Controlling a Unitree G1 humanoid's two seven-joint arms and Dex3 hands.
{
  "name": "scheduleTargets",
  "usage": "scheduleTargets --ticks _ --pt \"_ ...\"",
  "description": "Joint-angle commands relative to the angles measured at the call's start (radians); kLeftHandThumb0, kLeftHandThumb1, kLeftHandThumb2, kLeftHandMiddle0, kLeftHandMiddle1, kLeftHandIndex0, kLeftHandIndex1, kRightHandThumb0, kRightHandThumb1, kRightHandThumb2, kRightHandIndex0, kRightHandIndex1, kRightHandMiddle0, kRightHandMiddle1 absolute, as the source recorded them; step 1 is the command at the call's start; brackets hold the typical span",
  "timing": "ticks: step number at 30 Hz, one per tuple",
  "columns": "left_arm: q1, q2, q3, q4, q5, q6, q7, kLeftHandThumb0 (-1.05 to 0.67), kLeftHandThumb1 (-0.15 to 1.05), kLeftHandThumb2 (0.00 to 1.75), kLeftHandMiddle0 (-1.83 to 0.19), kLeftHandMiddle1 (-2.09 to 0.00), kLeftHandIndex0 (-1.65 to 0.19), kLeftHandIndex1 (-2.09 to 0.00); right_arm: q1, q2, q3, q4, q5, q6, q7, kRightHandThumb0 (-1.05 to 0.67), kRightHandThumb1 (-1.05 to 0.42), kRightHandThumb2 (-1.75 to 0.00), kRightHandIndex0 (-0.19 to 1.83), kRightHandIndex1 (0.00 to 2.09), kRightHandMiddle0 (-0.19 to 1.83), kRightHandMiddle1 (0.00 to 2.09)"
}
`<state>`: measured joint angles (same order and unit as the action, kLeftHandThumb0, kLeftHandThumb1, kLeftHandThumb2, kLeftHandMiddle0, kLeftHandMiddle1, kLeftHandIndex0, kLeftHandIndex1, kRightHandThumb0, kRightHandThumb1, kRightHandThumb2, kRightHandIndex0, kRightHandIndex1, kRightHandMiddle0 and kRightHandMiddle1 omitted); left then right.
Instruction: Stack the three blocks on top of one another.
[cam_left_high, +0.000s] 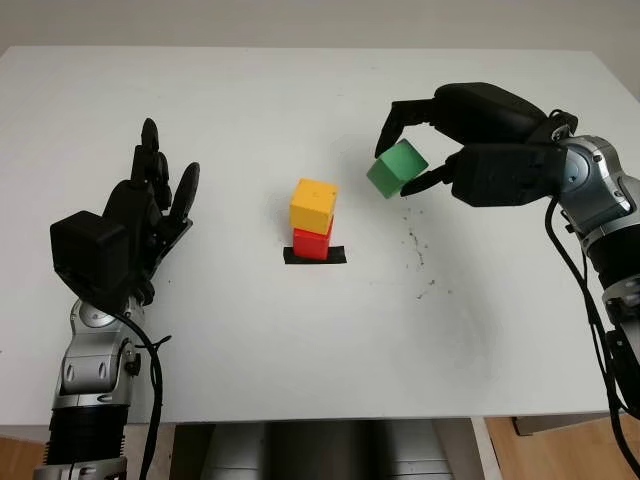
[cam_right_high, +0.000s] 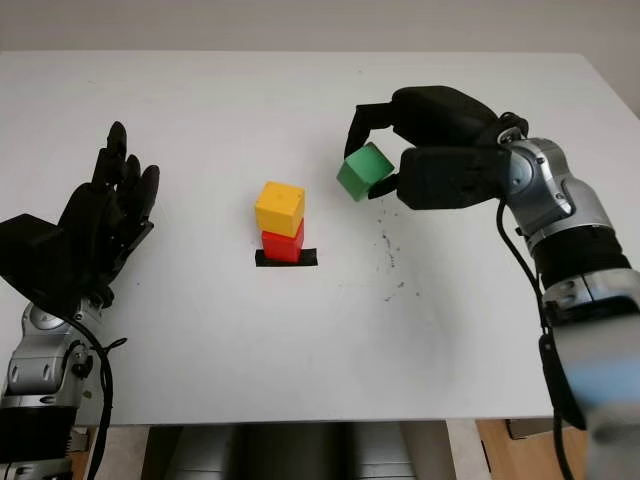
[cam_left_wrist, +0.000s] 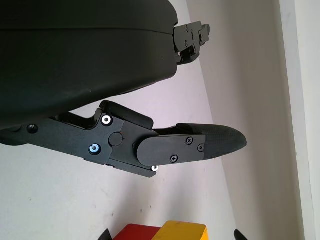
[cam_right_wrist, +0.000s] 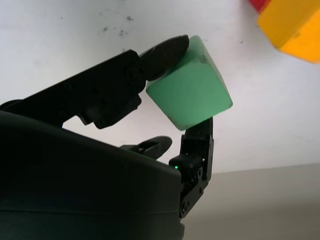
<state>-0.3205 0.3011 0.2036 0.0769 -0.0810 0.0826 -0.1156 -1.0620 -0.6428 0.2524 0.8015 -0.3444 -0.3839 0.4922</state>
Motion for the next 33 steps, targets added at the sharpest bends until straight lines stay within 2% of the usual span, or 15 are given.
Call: scheduleTargets --ticks 1,4,12,19,25,33 --pt "-0.005 -0.010 -0.009 -0.013 0.005 0.000 0.009 -0.72 1.05 0.46 0.19 0.00 0.19 0.00 -0.043 0.012 -0.037 -0.044 0.044 0.056 0.047 -0.41 -0.90 -0.05 0.49 0.03 0.42 1.48" --pt "-0.004 -0.019 -0.011 -0.010 0.013 -0.007 0.021 -0.70 1.05 0.46 0.19 0.00 0.19 -0.01 -0.034 0.032 -0.069 -0.082 0.105 0.127 0.104 -0.41 -0.90 -0.06 0.50 0.03 0.37 1.55" --pt "0.001 -0.019 -0.004 -0.008 0.014 -0.002 0.028 -0.72 1.05 0.44 0.19 -0.03 0.18 -0.03 -0.032 0.066 -0.081 -0.264 0.177 0.429 0.247 -0.41 -0.94 -0.05 0.45 0.01 0.25 1.75" --pt "-0.012 -0.020 -0.002 0.022 0.004 -0.007 0.021 -0.70 1.05 0.45 0.19 0.00 0.19 -0.02 -0.190 0.087 -0.025 -0.296 0.136 0.645 0.367 -0.42 -0.96 -0.06 0.44 0.01 0.29 1.73" --pt "-0.015 -0.034 0.000 0.030 -0.009 -0.013 0.028 -0.70 1.05 0.44 0.19 -0.01 0.18 -0.03 -0.239 0.120 0.013 -0.319 0.109 0.750 0.395 -0.45 -0.97 -0.06 0.45 0.01 0.36 1.74" --pt "-0.022 -0.045 -0.012 0.037 0.006 -0.028 0.044 -0.69 1.05 0.46 0.19 -0.02 0.19 -0.04 -0.239 0.169 0.064 -0.355 0.058 0.831 0.382 -0.47 -1.00 -0.06 0.41 0.00 0.33 1.79"
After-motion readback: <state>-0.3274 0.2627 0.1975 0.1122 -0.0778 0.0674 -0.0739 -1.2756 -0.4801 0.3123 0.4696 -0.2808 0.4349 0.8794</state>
